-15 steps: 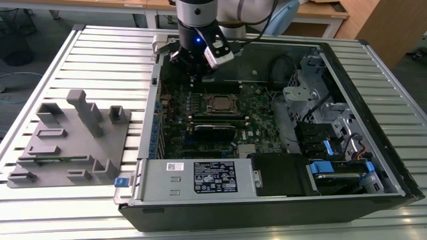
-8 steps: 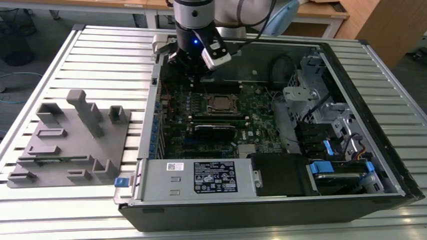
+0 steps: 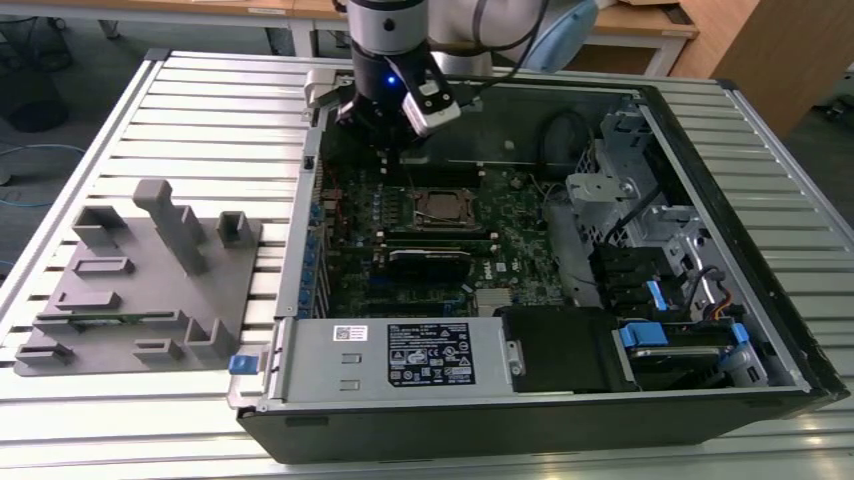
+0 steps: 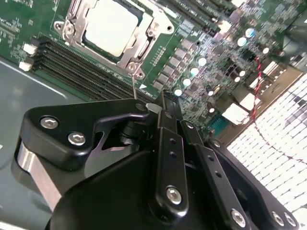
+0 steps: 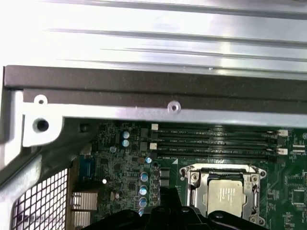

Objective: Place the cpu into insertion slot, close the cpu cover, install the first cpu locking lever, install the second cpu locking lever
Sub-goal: 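Install the first cpu locking lever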

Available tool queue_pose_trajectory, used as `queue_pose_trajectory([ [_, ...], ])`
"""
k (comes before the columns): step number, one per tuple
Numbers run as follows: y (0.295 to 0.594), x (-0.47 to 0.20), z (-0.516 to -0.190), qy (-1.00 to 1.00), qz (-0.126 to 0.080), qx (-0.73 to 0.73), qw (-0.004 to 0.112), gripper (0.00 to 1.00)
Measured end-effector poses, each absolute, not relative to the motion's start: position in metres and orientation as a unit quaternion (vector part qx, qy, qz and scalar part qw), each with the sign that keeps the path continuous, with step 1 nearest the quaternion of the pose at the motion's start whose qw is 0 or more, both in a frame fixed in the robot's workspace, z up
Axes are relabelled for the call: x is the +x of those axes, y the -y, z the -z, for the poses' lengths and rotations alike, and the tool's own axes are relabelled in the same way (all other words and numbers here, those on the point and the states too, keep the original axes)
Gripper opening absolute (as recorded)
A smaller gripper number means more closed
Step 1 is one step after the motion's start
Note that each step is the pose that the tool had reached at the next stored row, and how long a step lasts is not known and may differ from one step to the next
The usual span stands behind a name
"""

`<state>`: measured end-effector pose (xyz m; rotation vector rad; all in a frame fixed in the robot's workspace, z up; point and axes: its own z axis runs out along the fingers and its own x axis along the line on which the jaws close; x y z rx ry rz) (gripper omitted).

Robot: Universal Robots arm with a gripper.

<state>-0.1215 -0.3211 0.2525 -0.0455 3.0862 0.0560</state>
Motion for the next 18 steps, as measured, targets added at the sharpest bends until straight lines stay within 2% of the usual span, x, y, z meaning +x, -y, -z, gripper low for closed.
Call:
queue_pose_trajectory([
  [18, 0.309, -0.124, -0.251, -0.999, -0.018, -0.015, 0.028, 0.11],
])
